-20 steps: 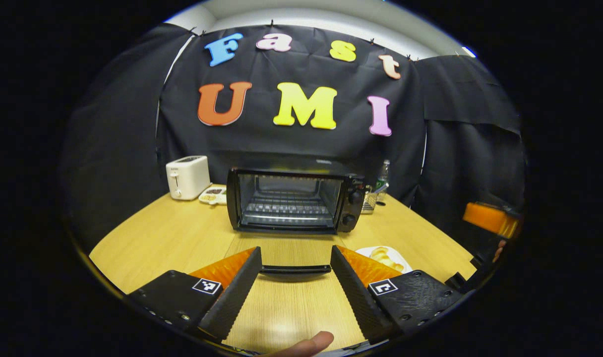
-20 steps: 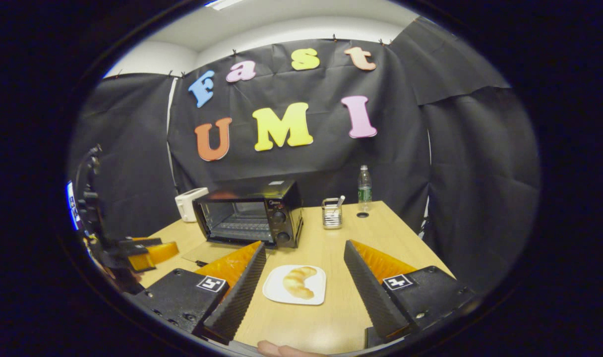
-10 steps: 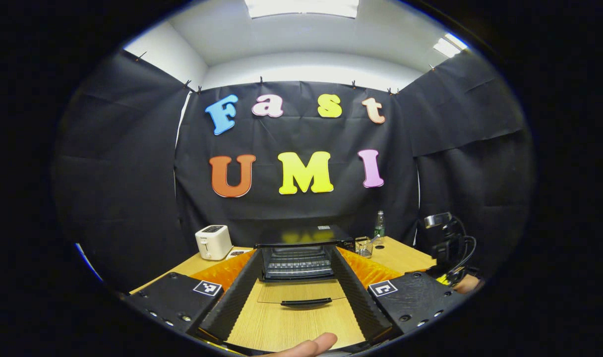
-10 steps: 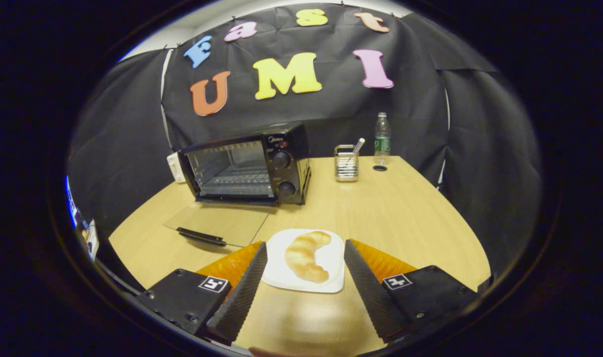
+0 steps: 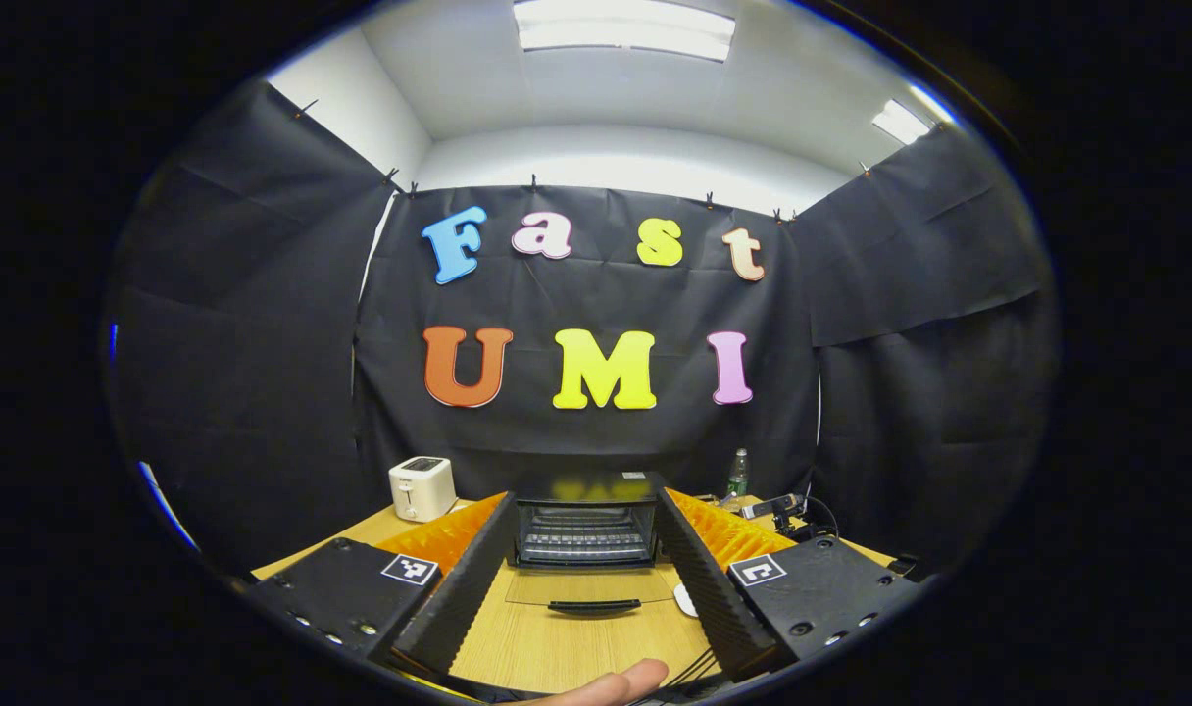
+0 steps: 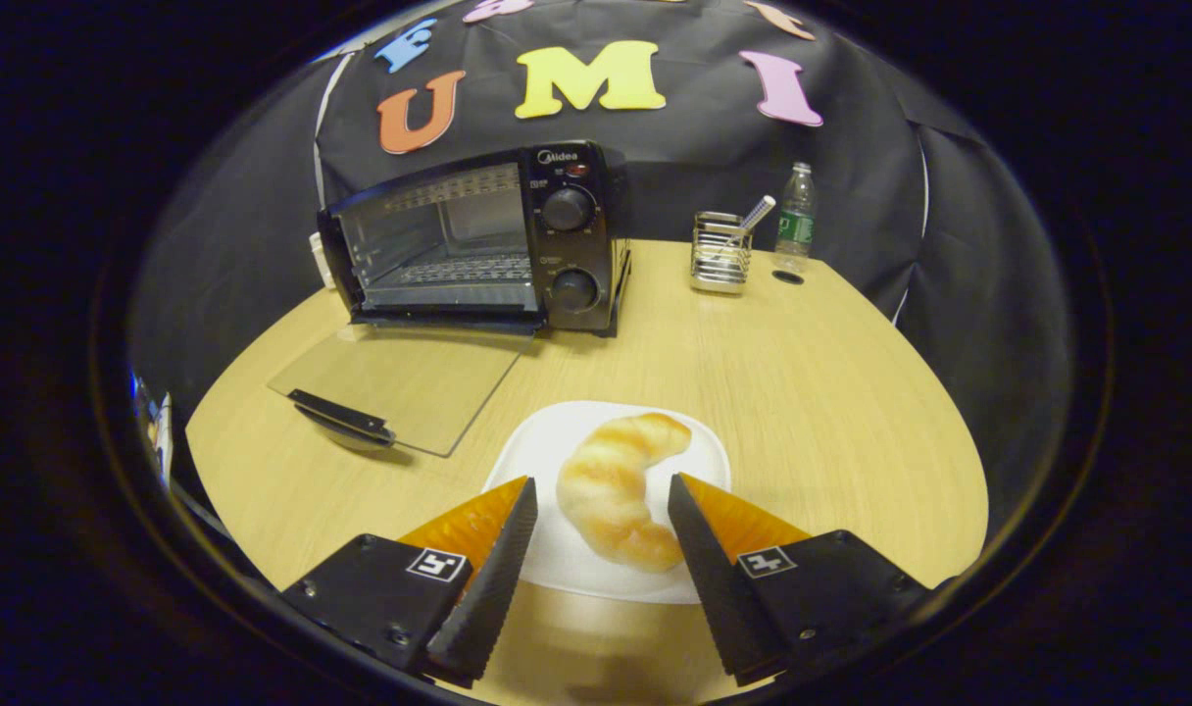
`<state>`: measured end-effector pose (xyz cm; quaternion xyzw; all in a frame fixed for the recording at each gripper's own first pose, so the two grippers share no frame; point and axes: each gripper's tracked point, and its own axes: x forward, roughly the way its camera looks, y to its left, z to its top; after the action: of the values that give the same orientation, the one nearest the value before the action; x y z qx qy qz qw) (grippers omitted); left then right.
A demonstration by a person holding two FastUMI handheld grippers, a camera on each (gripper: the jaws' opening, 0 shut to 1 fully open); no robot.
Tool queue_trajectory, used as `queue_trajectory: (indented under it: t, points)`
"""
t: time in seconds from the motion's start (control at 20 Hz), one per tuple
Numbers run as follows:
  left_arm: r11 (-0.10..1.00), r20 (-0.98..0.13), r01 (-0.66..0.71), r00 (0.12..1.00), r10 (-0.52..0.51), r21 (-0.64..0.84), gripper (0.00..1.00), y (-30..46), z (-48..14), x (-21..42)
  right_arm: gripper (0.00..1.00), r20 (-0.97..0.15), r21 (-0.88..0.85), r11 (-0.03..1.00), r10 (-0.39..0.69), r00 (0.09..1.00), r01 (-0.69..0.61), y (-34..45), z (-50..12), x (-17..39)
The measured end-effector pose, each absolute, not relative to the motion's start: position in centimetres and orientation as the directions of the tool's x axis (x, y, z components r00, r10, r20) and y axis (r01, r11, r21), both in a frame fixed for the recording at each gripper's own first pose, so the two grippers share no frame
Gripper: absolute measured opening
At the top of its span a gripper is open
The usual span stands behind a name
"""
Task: Open the electric oven with the left hand, put the food in, and close the electric oven.
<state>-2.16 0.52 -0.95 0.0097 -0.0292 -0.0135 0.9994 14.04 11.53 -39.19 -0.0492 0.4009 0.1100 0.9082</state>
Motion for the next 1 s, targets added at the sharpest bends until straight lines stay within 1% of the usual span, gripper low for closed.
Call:
queue_trajectory:
  t: [0.05,0.1,0.15,0.25,0.4,0.5,0.55,0.6,0.8,1.0]
  points:
    - [0.999,0.067,0.009,0.998,-0.011,0.038,0.92,1.1,-0.7,-2.2,0.82,-0.758,-0.012,0.974,0.139,0.638,-0.226,11.2,-40.0,14.1]
    - [0.999,0.071,-0.005,0.997,0.001,0.052,0.92,1.5,-0.8,-2.1,0.76,-0.763,-0.017,0.975,0.130,0.633,-0.220,10.9,-40.2,14.2]
    - [0.998,0.073,-0.006,0.997,0.002,0.058,0.92,1.7,-0.8,-2.1,0.74,-0.766,-0.010,0.975,0.136,0.629,-0.223,11.0,-40.1,14.3]
    - [0.999,0.067,0.007,0.998,-0.011,0.050,0.92,1.5,-1.0,-1.9,0.73,-0.767,0.010,0.978,0.142,0.626,-0.210,11.1,-40.1,14.4]
    - [0.999,0.059,0.016,0.998,-0.018,0.043,0.92,2.1,-1.4,-1.7,0.56,-0.767,0.052,0.976,0.176,0.617,-0.213,12.2,-39.5,13.8]
    - [0.999,0.059,0.014,0.998,-0.016,0.031,0.92,2.7,-1.4,-1.8,0.53,-0.753,0.082,0.969,0.215,0.622,-0.235,13.6,-38.3,13.3]
    - [1.000,0.058,0.017,0.998,-0.018,0.021,0.83,3.0,-1.5,-1.7,0.51,-0.741,0.086,0.966,0.227,0.632,-0.245,14.2,-37.5,13.1]
    - [1.000,0.054,0.022,0.998,-0.023,0.014,0.92,3.3,-1.7,-1.6,0.51,-0.730,0.089,0.963,0.236,0.641,-0.253,14.8,-36.7,12.8]
    - [1.000,0.051,0.009,0.999,-0.010,0.011,0.92,5.3,-1.9,-1.0,0.49,-0.658,0.079,0.954,0.267,0.705,-0.288,17.5,-32.2,12.7]
    - [1.000,0.052,0.003,0.999,-0.004,0.017,0.92,7.1,-2.1,-0.8,0.50,-0.570,0.130,0.931,0.351,0.743,-0.340,22.6,-29.2,13.5]
